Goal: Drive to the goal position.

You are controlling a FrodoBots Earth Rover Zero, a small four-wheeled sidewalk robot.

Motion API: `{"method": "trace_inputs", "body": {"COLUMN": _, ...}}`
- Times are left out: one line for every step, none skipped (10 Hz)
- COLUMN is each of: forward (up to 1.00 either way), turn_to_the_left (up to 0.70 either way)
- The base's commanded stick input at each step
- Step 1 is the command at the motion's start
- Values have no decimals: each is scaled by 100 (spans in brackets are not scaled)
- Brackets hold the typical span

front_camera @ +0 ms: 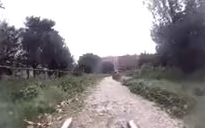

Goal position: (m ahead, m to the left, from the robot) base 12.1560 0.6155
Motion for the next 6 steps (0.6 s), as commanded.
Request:
{"method": "trace_inputs", "body": {"forward": 70, "turn_to_the_left": 0}}
{"method": "trace_inputs", "body": {"forward": 70, "turn_to_the_left": 0}}
{"method": "trace_inputs", "body": {"forward": 70, "turn_to_the_left": -9}}
{"method": "trace_inputs", "body": {"forward": 70, "turn_to_the_left": -35}}
{"method": "trace_inputs", "body": {"forward": 70, "turn_to_the_left": -35}}
{"method": "trace_inputs", "body": {"forward": 70, "turn_to_the_left": -30}}
